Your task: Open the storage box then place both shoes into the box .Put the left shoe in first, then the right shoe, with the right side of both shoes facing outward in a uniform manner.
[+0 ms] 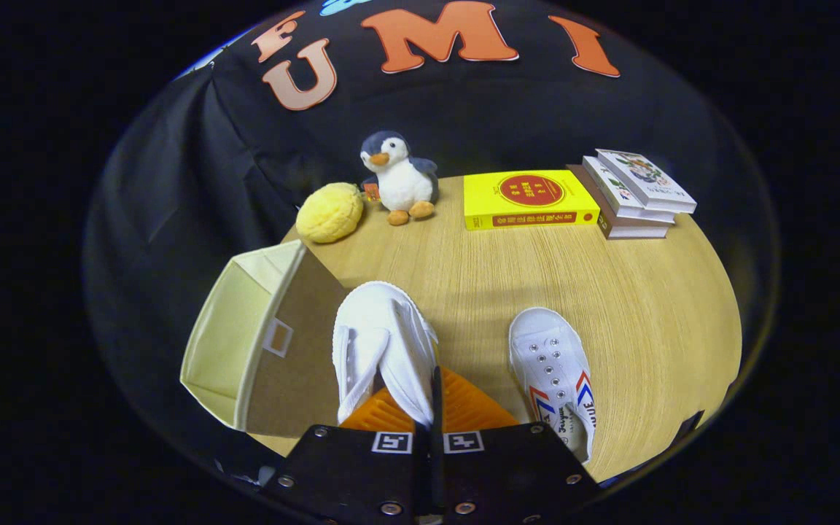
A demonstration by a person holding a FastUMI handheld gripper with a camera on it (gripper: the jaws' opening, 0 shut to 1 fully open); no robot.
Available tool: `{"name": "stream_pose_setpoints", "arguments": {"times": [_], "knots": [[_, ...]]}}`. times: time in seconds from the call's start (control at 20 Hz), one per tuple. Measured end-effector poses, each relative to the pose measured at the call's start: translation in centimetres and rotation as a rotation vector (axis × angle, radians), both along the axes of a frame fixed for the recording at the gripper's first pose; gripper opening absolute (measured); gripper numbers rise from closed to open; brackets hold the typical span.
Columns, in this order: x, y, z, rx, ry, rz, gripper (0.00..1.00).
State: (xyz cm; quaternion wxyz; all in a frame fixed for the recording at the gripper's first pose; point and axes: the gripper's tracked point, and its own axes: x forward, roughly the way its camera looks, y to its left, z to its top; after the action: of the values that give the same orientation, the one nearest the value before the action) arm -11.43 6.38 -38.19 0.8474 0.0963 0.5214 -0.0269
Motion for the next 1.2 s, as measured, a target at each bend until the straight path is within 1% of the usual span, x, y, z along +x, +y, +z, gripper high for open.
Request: {"name": "stream_pose_setpoints", "arguments": {"times": [0.15,0.3,0.5,0.7,0.8,1.0,1.2], "knots": [[1.8,2.0,3.4,0.020,-0.017,-0.017,0.01],[3.6,4.8,5.6,0.059,-0.019,-0.028,0.02],[5.5,9.4,6.6,0.116,-0.002,-0.005,0.01],[6.4,14.2,4.8,0.150,0.062,0.018,0.02],[6.6,16.2,3.6,0.167,0.109,0.016,0.02],[7.2,19.3,0.6,0.156,0.184,0.012,0.03],[7.2,20.7,-2.9,0.123,0.254,-0.039,0.03]]}}
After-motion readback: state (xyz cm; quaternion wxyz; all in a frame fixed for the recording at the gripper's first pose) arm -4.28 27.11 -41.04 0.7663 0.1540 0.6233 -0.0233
